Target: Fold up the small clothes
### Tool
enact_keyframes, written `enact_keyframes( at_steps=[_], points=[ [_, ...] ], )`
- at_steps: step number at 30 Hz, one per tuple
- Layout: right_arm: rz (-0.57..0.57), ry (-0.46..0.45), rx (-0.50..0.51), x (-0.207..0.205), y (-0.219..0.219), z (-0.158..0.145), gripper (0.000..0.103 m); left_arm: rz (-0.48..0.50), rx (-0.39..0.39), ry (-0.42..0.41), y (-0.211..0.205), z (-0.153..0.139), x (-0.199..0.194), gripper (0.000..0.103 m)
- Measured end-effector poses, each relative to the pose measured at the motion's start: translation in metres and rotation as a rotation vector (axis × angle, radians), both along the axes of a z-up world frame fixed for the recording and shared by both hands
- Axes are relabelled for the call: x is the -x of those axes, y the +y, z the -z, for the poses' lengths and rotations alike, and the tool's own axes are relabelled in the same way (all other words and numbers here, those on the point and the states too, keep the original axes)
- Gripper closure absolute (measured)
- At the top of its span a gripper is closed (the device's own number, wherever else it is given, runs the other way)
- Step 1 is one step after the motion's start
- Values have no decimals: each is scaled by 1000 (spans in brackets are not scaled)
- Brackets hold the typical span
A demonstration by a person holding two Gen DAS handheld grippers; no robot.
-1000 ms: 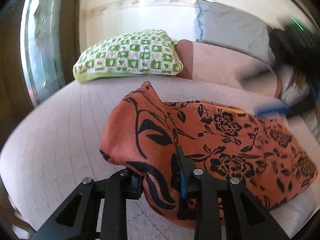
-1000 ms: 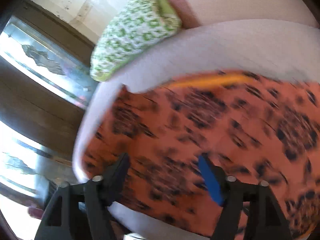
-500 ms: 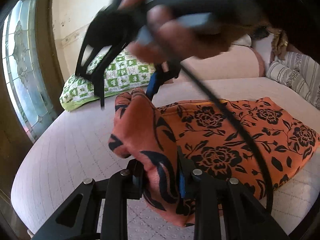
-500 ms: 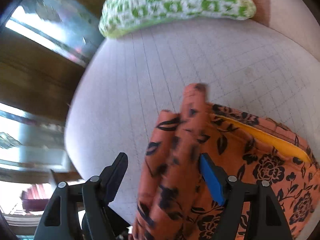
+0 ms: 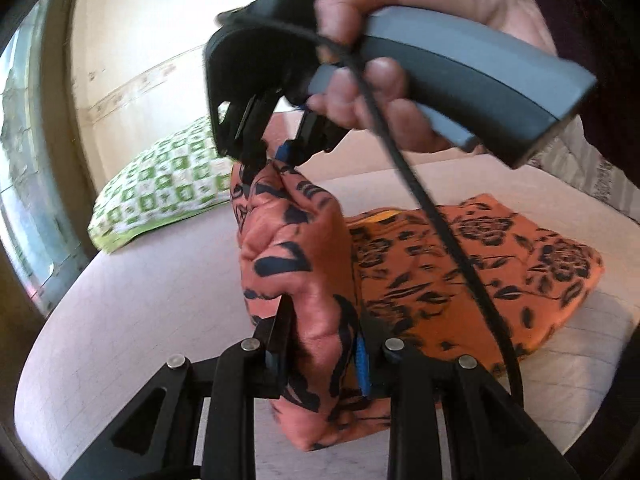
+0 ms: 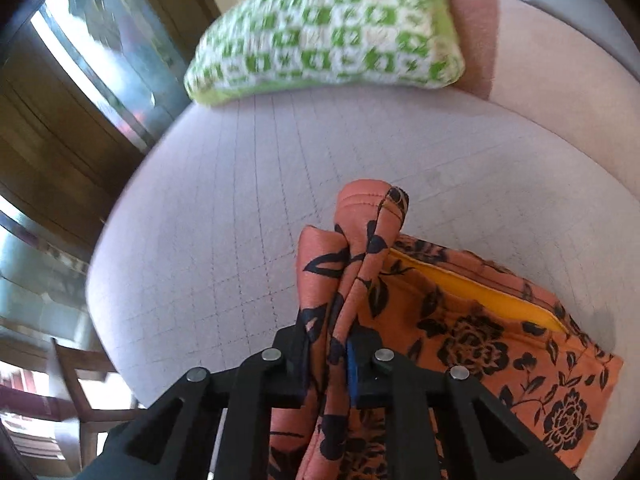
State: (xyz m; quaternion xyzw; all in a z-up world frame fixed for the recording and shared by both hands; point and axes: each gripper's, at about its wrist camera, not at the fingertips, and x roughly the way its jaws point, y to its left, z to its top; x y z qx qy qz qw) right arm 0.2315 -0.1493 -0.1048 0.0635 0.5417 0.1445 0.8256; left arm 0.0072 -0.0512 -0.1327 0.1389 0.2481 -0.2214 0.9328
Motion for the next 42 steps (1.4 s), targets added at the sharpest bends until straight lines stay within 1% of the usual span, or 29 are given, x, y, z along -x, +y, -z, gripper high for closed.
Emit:
enact_keyframes(
  at_steps=[1,2,6,7,11,14,17,18,20,22,25,28,30,32,33,34,35,36,37,38,40,41,42],
  points=[
    [16,-14,-20,8,-19,-3,89,15,7,9,-6,-1,1,77],
    [24,-21,-26,11,-25,-3,89,31,13,14,-12,-3,3,77],
    [86,-51,-34,33,-85,-7,89,126,48,24,-51,-17,11,77],
    [114,-55,-45,38,-108,-7,89,150,49,28,-60,-19,11,77],
    [193,-72,-68,50,-170,3,89,269,26,32,-116,-24,13,78],
    [264,-69,-97,58,-220,16,89,339,30,72,-157,-19,14,78],
    [313,-49,-124,65,-256,33,89,380,3,94,-184,-5,18,78],
    [331,-28,-120,67,-268,45,89,397,-12,112,-194,2,19,78],
    [352,-1,-114,70,-283,62,89,411,-40,130,-206,12,20,78],
    [380,17,-136,75,-297,81,89,419,-65,135,-215,20,24,78],
    [410,0,-177,85,-308,90,89,430,-77,131,-225,23,29,77],
    [430,-52,-226,100,-316,89,89,444,-74,132,-221,24,32,75],
    [453,-39,-259,106,-319,97,88,449,-86,148,-217,23,33,63],
    [477,10,-245,105,-318,110,83,478,-90,166,-211,18,41,56],
    [497,32,-233,106,-320,116,77,497,-96,155,-204,13,48,51],
    [513,37,-243,111,-322,118,74,505,-103,139,-199,10,52,49],
    [522,30,-257,113,-323,117,73,513,-107,113,-191,4,57,46],
    [535,18,-268,118,-325,113,73,521,-99,82,-179,-2,60,42],
    [549,-1,-265,125,-326,106,73,518,-84,60,-168,-8,61,40],
    [559,-22,-253,132,-326,99,73,505,-67,50,-157,-14,60,38],
    [575,-71,-230,148,-323,81,73,452,-18,56,-138,-26,44,34],
    [576,-95,-225,154,-320,72,73,410,6,62,-133,-32,35,32],
    [571,-128,-219,163,-314,60,73,349,31,67,-124,-37,19,31]
  ],
)
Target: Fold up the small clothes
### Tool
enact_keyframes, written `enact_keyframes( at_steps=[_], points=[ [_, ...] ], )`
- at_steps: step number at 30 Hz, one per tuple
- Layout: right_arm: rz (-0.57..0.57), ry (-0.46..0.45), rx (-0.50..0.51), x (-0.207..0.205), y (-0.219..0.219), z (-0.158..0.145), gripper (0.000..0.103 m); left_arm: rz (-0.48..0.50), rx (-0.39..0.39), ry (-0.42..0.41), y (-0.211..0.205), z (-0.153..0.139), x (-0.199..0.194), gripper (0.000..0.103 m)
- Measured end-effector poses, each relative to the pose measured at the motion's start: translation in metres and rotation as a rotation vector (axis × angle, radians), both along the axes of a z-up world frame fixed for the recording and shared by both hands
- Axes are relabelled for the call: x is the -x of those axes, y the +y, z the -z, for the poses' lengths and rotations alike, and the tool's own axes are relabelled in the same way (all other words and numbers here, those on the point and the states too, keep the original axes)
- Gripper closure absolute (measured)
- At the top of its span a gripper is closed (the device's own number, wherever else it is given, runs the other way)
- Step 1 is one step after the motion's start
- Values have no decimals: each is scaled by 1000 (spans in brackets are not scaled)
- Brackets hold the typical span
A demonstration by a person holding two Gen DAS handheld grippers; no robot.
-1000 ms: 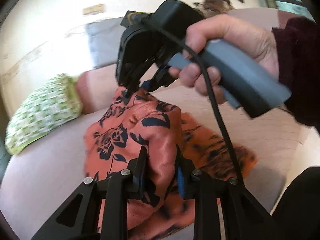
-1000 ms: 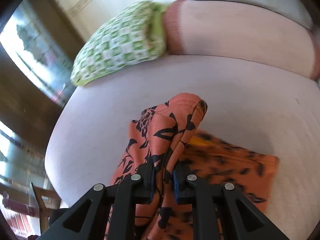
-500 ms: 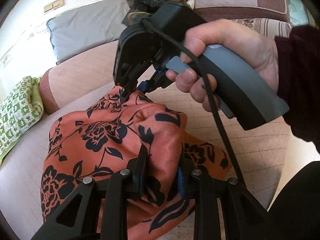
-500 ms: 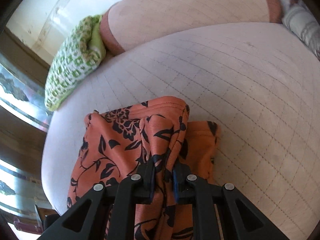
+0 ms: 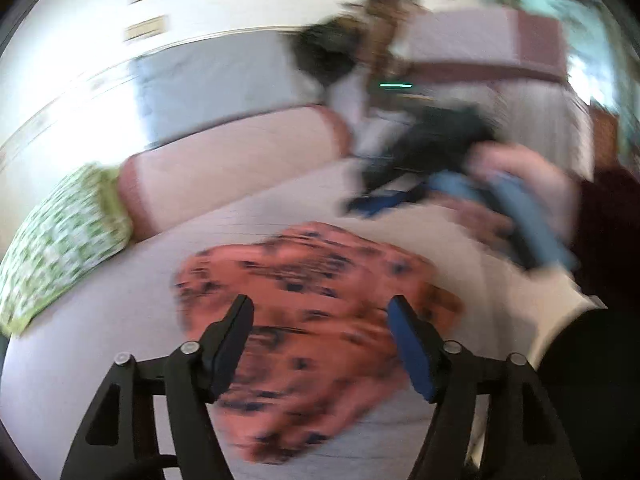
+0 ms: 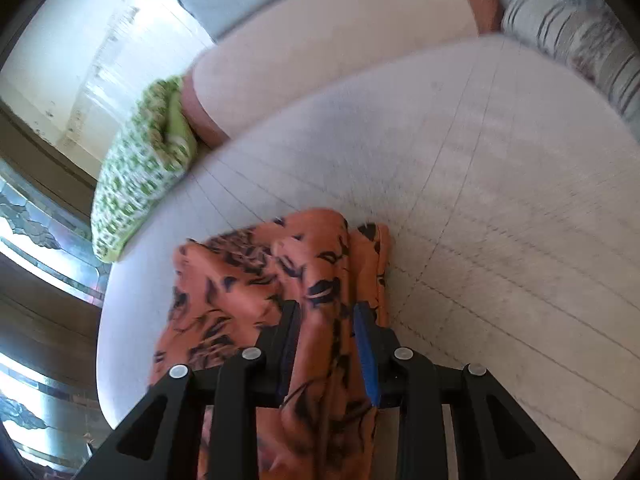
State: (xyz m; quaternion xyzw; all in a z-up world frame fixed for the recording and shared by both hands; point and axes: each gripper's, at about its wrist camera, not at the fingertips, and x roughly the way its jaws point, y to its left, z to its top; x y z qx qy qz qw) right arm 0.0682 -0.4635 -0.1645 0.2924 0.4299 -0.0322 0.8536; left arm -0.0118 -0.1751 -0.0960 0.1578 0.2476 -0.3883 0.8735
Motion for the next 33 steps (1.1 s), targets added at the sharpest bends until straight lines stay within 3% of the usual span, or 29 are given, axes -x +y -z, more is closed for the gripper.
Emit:
enact_keyframes(
  at_steps=[4,7,11,13,14,16,19,21,24,26,30,33],
  points=[
    [-63,-58,67,16,29,-28,73,-176,-2,48,26,7,-57,31],
    [-102,-17,86,18,56,-29,75,-239,-55,122,34,35,-85,31],
    [-126,105,147,29,81,1,77,-205,-166,155,32,75,-86,31],
    [-118,174,175,41,86,20,76,-190,-165,169,32,79,-87,31],
    [-111,161,196,50,88,23,77,-187,-159,182,33,78,-88,31],
    [-130,145,263,67,94,19,77,-180,-153,199,36,73,-86,31],
    [-141,193,260,71,92,10,78,-188,-151,204,35,75,-95,31],
    [-135,196,215,62,84,-5,78,-200,-150,207,35,77,-98,31],
    [-110,84,171,45,79,-35,75,-222,-120,239,38,76,-95,31],
    [-116,69,184,24,82,-42,75,-243,-97,256,39,77,-94,30],
    [-167,156,166,-46,95,-18,75,-243,-117,205,32,79,-88,28],
    [-157,205,195,-87,102,7,75,-249,-118,219,31,79,-90,27]
  ],
)
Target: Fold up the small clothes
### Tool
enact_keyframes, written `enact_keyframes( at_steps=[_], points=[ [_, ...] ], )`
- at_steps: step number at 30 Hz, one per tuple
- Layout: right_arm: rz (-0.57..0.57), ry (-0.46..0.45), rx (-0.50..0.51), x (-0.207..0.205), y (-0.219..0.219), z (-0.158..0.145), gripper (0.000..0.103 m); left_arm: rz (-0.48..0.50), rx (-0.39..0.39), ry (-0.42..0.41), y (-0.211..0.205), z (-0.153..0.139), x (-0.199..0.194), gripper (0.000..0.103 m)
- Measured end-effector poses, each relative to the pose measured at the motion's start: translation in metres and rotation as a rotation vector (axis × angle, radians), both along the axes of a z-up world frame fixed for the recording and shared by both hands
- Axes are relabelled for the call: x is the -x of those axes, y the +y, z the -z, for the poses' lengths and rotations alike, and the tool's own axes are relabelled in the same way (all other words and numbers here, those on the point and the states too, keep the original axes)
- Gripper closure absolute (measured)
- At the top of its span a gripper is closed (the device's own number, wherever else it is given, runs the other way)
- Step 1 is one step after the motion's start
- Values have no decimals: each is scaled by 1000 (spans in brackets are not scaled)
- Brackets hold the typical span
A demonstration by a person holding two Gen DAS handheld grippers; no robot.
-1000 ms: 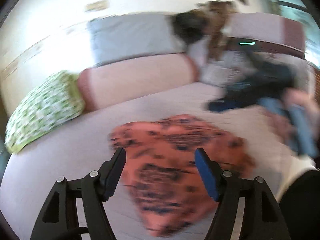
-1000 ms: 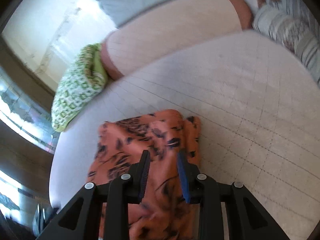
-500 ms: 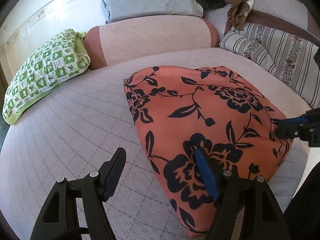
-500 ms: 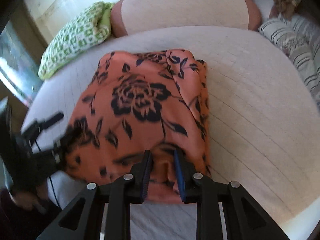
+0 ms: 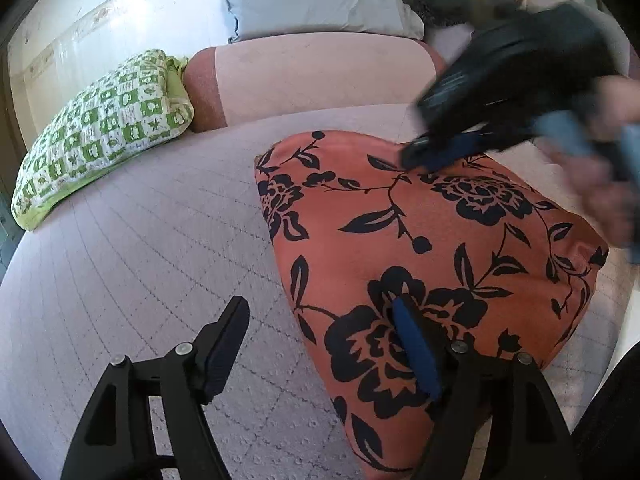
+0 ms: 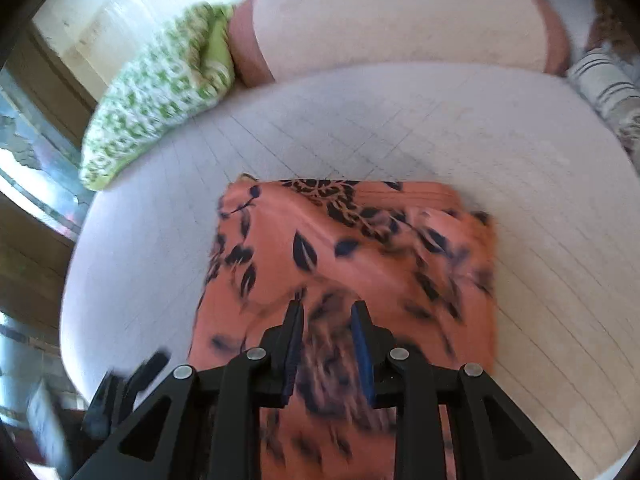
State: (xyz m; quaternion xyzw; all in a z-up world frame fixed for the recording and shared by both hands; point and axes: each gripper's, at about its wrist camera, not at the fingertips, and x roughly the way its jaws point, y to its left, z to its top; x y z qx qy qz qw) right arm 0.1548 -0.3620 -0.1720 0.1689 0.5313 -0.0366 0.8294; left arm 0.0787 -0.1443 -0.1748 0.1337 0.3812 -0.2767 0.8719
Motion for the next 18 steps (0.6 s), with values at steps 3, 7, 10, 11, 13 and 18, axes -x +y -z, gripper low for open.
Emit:
enact_keyframes(
  at_steps=[3,7,10,11,13,18],
  points=[
    [9,70,11,-33,-2,34,75,-6,10,37,1,2,-6,26],
    [15,118,-27,-46,-7,40,76,-12,18,69,3,3,-10,23],
    [-30,57,-36,-42,3,18,74,-12,6,65,1,4,-10,22],
    [-53,28,-67,-40,7,12,74,-13,5,64,1,4,-10,22],
    [-97,-27,-142,-40,21,0,74,-14,4,61,0,4,-10,22],
    [-167,29,-174,-64,43,31,74,-10,-13,26,-1,4,-6,21]
  ],
)
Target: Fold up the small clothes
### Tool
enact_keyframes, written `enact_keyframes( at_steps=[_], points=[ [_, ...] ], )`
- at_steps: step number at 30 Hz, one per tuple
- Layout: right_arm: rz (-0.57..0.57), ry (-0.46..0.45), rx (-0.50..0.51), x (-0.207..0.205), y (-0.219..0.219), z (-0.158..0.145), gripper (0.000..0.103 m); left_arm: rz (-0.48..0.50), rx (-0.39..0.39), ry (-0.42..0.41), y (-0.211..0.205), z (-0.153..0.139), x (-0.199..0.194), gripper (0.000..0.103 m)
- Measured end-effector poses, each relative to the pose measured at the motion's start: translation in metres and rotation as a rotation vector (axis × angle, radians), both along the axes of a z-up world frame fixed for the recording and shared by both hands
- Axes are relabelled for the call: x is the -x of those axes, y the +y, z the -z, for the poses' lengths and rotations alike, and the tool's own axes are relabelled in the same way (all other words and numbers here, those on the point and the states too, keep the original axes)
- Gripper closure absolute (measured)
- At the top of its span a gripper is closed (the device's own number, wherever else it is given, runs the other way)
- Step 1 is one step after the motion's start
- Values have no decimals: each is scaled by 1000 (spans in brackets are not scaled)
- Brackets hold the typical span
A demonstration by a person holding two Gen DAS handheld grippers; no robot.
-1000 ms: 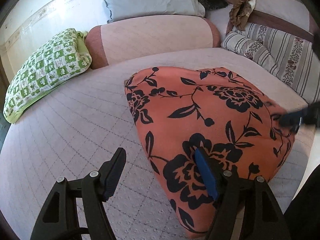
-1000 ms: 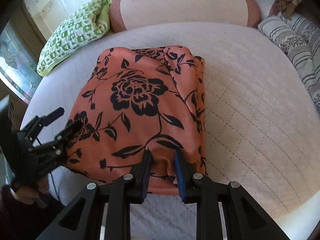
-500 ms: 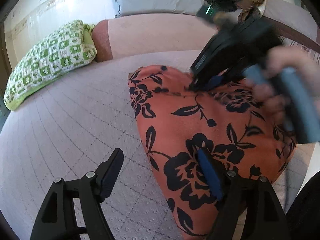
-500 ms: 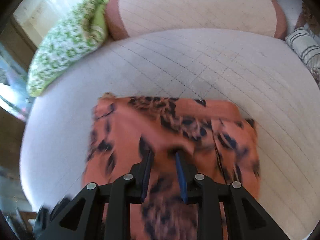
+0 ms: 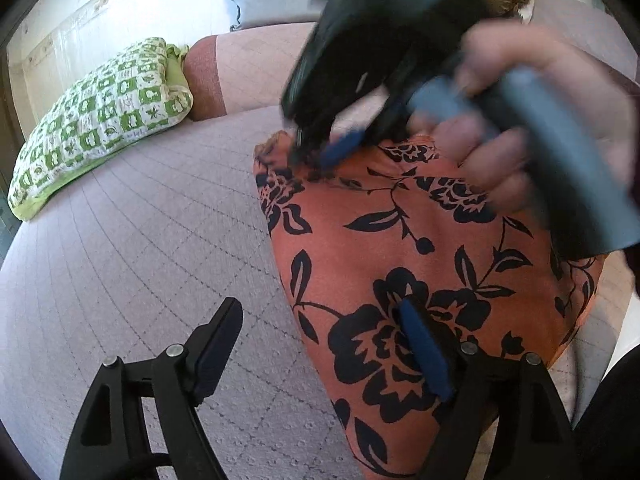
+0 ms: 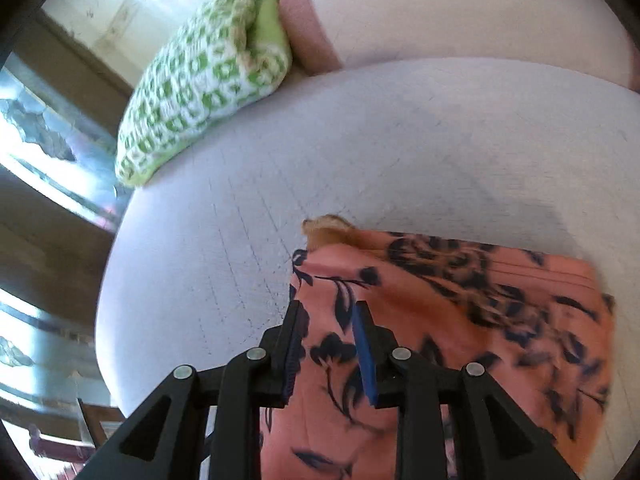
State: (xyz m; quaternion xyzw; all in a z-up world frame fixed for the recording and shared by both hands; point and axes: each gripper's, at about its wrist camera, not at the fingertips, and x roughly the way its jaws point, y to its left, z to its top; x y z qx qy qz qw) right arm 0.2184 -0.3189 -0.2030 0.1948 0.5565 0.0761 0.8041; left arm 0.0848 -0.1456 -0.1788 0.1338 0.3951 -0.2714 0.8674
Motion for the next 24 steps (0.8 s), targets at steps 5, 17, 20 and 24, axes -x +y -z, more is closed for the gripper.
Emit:
enact_keyframes(
  at_steps=[5,17,20,24],
  points=[
    [52,48,-97,-6,-15,20,76,-1,11,10,2,0,-1,21],
    [83,-111,133,122,-51,-60,75,-3,17,2,3,0,1,21],
    [109,-97,191,142,-52,-59,75,-4,20,2,3,1,2,21],
    [123,4,241,172,-56,-21,75,4,16,-2,3,2,3,21]
  ],
)
